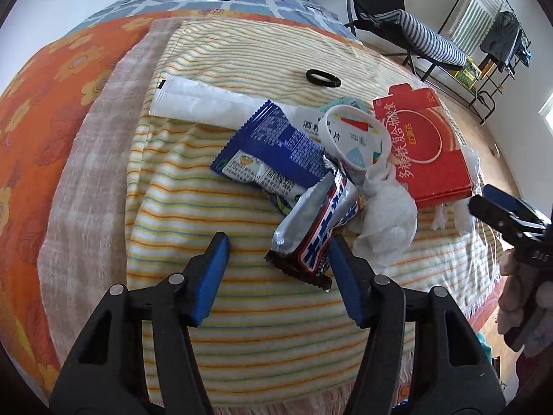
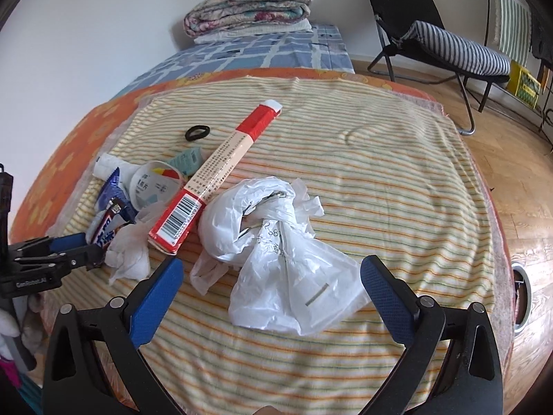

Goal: Collect trash
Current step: 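Reach the left tool to the candy wrapper while the right tool reaches the white bag, then close the left tool on the candy wrapper while the right tool grasps the white bag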

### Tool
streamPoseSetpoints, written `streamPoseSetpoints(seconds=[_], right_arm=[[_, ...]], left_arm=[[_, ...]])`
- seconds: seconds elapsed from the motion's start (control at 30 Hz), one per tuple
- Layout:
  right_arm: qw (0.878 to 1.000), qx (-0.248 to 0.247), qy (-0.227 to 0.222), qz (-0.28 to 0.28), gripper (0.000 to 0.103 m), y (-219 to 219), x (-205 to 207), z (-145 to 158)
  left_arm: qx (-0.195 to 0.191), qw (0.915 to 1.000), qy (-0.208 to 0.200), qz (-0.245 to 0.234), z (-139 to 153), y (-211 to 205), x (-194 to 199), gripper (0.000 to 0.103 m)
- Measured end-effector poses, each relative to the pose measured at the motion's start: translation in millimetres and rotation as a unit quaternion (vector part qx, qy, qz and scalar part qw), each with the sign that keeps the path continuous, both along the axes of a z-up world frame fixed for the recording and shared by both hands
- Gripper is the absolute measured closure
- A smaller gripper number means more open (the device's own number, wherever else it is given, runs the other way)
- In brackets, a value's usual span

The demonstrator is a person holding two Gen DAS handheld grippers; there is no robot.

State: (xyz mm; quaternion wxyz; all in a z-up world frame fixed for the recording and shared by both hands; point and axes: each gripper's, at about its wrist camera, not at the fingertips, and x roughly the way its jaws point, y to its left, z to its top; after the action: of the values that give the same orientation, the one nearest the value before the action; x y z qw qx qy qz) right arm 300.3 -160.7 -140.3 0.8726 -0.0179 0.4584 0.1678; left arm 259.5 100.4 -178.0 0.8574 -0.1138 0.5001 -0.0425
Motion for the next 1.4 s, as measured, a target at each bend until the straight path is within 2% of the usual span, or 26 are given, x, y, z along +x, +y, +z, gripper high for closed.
streamPoseSetpoints(seconds=[0.07, 0.13, 0.17, 0.23, 0.27, 0.37, 0.4, 0.43, 0.47, 0.57, 0.73, 0.8, 0.83, 1.03, 1.1, 1.4], right_arm=[[1.0, 0.003, 0.004, 0.0, 0.003, 2, 4, -4], [1.0, 0.007, 0.007, 0.0, 0.004, 4, 7, -6], [1.0, 0.008, 0.008, 0.0, 0.005, 5, 9, -7], [1.0, 0.012, 0.011, -0.001, 0.006, 6, 11, -8], [1.0, 0.014, 0.012, 0.0, 0.008, 6, 12, -9], [1.0, 0.019, 0.023, 0.001, 0.025, 8, 17, -12], [0.999, 0.022, 0.027, 0.0, 0.028, 8, 17, -13], [0.999, 0.026, 0.028, 0.0, 0.031, 7, 17, -13], [0.999, 0.03, 0.029, 0.001, 0.038, 6, 17, -13], [0.999, 0.038, 0.029, 0.004, 0.051, 2, 15, -12], [0.998, 0.056, 0.028, 0.006, 0.067, -7, 10, -5], [0.998, 0.057, 0.023, 0.005, 0.08, -10, 6, -2], [0.998, 0.059, 0.021, 0.005, 0.083, -12, 5, 0], [0.998, 0.067, 0.012, -0.003, 0.088, -22, -3, 8], [0.998, 0.067, 0.012, -0.003, 0.097, -24, -7, 10], [0.997, 0.071, 0.0, -0.003, 0.097, -29, -14, 17]], left_arm=[[-0.005, 1.0, -0.002, -0.003, 0, -1, 1, 0.042], [-0.004, 1.0, -0.004, -0.007, 0, -3, 0, 0.052], [-0.01, 0.9999, -0.005, -0.012, 0, -4, 0, 0.055], [-0.028, 0.9995, -0.006, -0.015, -1, -3, 0, 0.067], [-0.036, 0.9992, -0.005, -0.016, -1, -4, 1, 0.069], [-0.039, 0.9991, -0.007, -0.014, 0, -5, 1, 0.073], [-0.041, 0.999, -0.007, -0.014, 0, -5, 1, 0.078], [-0.045, 0.9989, -0.007, -0.015, 0, -5, 1, 0.078], [-0.047, 0.9987, -0.009, -0.015, 0, -5, -2, 0.079], [-0.047, 0.9987, -0.012, -0.018, 1, -7, -4, 0.085], [-0.044, 0.9987, -0.023, -0.016, 6, -6, -9, 0.09], [-0.045, 0.9985, -0.027, -0.012, 9, -4, -12, 0.09], [-0.046, 0.9985, -0.029, -0.011, 10, -3, -13, 0.09], [-0.047, 0.9982, -0.038, -0.004, 16, 1, -20, 0.09], [-0.047, 0.998, -0.043, -0.003, 19, 2, -23, 0.091], [-0.045, 0.9974, -0.057, 0.003, 27, 7, -31, 0.091]])
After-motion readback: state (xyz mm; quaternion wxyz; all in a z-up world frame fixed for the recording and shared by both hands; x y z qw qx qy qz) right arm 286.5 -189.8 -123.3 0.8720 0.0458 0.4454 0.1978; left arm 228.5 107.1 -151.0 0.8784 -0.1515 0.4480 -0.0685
